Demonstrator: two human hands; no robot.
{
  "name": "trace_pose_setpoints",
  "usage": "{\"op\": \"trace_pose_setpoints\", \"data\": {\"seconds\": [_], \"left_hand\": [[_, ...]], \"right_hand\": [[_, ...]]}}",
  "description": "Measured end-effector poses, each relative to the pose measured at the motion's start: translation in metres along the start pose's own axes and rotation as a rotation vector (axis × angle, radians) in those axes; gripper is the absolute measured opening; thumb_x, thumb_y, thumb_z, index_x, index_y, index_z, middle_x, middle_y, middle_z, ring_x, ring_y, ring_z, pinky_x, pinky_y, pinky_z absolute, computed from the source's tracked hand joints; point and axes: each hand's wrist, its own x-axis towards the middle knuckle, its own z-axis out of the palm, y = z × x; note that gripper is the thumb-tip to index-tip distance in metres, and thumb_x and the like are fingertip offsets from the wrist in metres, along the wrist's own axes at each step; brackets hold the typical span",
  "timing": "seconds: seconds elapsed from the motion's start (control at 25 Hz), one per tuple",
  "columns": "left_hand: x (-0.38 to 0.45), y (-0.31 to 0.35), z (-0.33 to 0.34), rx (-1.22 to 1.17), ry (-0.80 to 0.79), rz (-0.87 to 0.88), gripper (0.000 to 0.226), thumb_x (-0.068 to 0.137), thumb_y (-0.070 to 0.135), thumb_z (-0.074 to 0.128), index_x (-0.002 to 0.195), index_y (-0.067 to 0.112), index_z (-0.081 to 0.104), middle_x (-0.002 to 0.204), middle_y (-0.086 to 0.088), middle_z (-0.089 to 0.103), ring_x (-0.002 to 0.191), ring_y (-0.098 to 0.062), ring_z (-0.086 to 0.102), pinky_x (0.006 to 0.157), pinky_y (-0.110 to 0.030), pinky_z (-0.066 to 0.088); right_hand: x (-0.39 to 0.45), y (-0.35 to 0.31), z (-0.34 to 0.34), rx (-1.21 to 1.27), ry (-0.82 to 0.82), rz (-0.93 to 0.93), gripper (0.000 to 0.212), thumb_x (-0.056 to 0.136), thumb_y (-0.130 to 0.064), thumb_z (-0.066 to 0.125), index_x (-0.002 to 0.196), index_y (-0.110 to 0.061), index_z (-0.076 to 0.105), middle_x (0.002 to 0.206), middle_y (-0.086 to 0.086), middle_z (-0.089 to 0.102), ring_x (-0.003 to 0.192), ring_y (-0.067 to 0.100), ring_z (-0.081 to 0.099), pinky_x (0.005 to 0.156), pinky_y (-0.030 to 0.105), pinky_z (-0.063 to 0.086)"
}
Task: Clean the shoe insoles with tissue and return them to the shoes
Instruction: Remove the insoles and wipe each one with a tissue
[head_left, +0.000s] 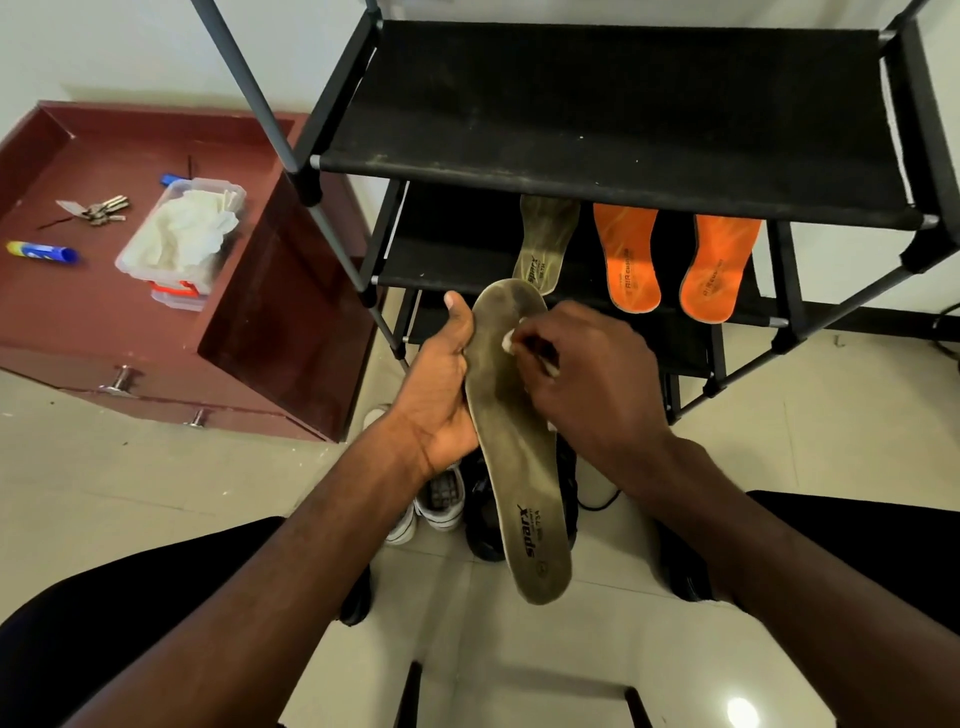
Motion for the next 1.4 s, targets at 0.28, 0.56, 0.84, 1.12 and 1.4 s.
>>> {"op": "trace_pose_setpoints", "data": {"seconds": [0.28,0.56,0.84,1.12,1.4], "left_hand": [[-0.001,0.006,-0.003,0.023,-0.066,-0.056,0.087,0.104,0.072,0.024,0.154,0.004,0.044,0.152,-0.018,0.054,0.143,-0.032,0.051,0.120,-0.050,0.038],[0.000,0.000,0.009,0.053,-0.019,-0.052,0.076,0.104,0.068,0.033,0.146,0.009,0.057,0.133,-0.016,0.068,0.125,-0.029,0.065,0.108,-0.045,0.051],[-0.001,0.005,0.001,0.023,-0.005,-0.019,0.077,0.105,0.067,0.033,0.149,0.007,0.054,0.137,-0.017,0.065,0.131,-0.031,0.062,0.111,-0.048,0.049],[-0.002,0.010,-0.004,-0.066,-0.041,-0.072,0.081,0.106,0.068,0.026,0.154,0.006,0.045,0.153,-0.016,0.053,0.142,-0.031,0.052,0.121,-0.051,0.036],[-0.007,-0.005,0.019,0.008,-0.016,-0.071,0.051,0.108,0.050,0.041,0.127,0.011,0.067,0.108,-0.009,0.073,0.104,-0.023,0.068,0.095,-0.038,0.055]], "right_hand": [[-0.008,-0.012,-0.004,0.102,-0.301,-0.126,0.006,0.092,-0.025,0.072,0.096,-0.022,0.075,0.091,-0.010,0.066,0.083,0.012,0.063,0.068,0.037,0.055],[0.000,-0.011,0.006,0.071,0.029,-0.014,0.014,0.094,-0.020,0.071,0.106,-0.017,0.076,0.101,-0.003,0.070,0.086,0.012,0.063,0.073,0.024,0.051],[0.003,0.002,-0.001,-0.043,-0.026,0.016,0.013,0.094,-0.026,0.071,0.105,-0.020,0.075,0.098,-0.005,0.069,0.083,0.013,0.064,0.068,0.032,0.054],[-0.005,-0.006,0.002,-0.038,-0.197,-0.118,0.010,0.094,-0.030,0.070,0.101,-0.024,0.074,0.097,-0.010,0.068,0.088,0.013,0.064,0.067,0.035,0.054],[0.013,0.001,0.002,0.074,0.175,0.076,0.015,0.097,-0.022,0.070,0.108,-0.016,0.077,0.103,-0.002,0.073,0.088,0.011,0.067,0.074,0.028,0.056]]}}
